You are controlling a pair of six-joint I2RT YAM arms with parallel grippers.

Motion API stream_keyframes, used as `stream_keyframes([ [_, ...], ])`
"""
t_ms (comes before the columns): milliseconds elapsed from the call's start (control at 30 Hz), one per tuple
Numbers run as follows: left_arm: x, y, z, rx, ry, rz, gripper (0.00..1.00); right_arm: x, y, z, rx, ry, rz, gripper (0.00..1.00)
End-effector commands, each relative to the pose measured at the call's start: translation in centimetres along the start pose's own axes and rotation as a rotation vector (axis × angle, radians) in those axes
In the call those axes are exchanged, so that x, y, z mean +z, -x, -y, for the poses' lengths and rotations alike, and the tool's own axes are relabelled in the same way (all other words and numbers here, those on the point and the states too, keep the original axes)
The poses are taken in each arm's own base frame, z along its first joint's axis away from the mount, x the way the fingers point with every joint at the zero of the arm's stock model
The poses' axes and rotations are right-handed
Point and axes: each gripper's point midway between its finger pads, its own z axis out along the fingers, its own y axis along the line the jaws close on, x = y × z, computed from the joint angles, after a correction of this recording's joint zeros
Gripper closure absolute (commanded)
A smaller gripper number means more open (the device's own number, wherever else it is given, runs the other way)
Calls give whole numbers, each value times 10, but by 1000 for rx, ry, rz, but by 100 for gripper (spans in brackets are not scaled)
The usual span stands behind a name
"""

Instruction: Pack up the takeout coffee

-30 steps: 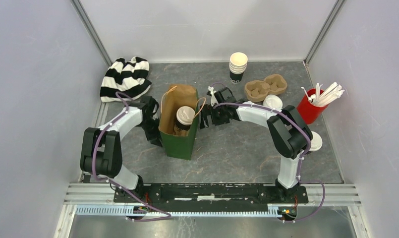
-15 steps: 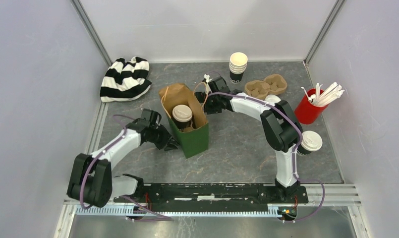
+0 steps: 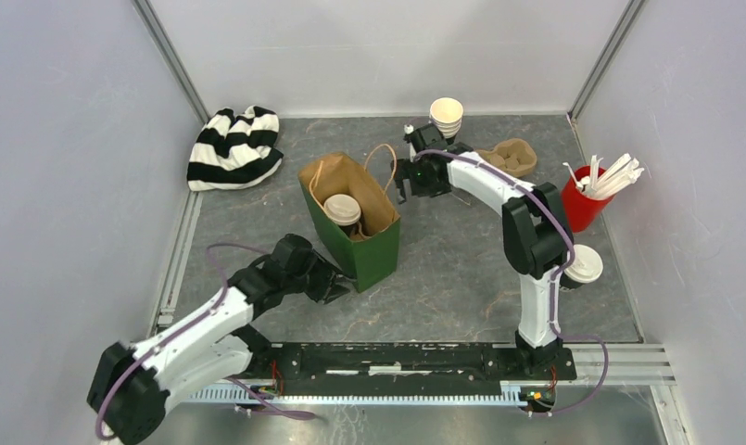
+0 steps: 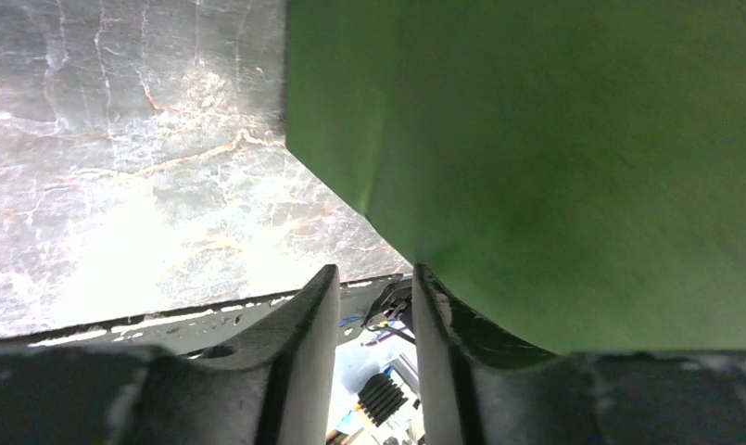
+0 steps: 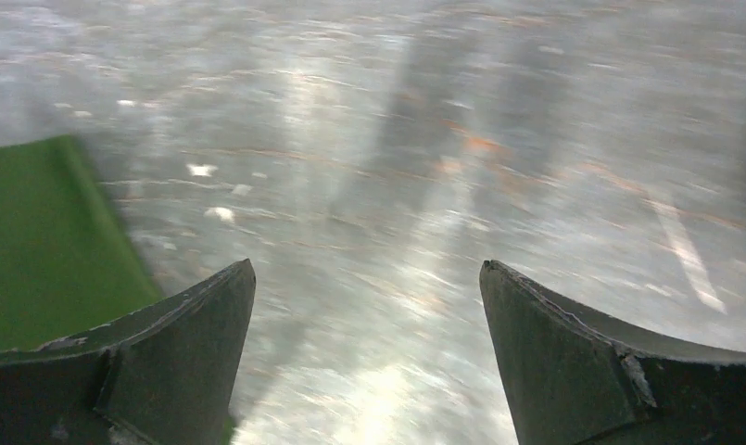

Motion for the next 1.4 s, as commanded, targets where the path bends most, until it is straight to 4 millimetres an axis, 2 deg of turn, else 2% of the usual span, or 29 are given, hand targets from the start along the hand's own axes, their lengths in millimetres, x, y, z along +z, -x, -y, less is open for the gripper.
stream_keyframes([
  [0,-31,7,-1,26,-24,85,51,-100,25,51,-188,-284,13,2],
  [67,-43,2,-7,60,-68,75,44,-137,13,61,-208,-340,-1,2],
  [200,-80,1,0,139,-233,124,34,-208,-16,78,-167,-417,68,2],
  [300,-124,13,14,154,-407,254,27,-256,-46,111,-41,-520,123,2],
  [433,-169,18,41,223,-624,365,23,-295,-91,160,164,-584,151,2],
  [567,-192,12,63,382,-658,403,19,-307,-134,207,308,-639,119,2],
  [633,-202,9,72,497,-625,423,15,-306,-147,224,374,-641,119,2],
  [733,-216,9,84,664,-540,453,11,-299,-151,233,454,-613,102,2],
  [833,-224,12,92,810,-431,462,9,-305,-150,249,526,-624,101,2],
  [967,-239,10,113,932,-403,466,8,-316,-159,268,561,-709,58,2],
  [1200,-248,14,125,1028,-378,501,8,-300,-181,280,606,-712,-26,2],
  [1367,-240,14,124,1066,-343,470,7,-293,-185,284,629,-683,-45,2],
])
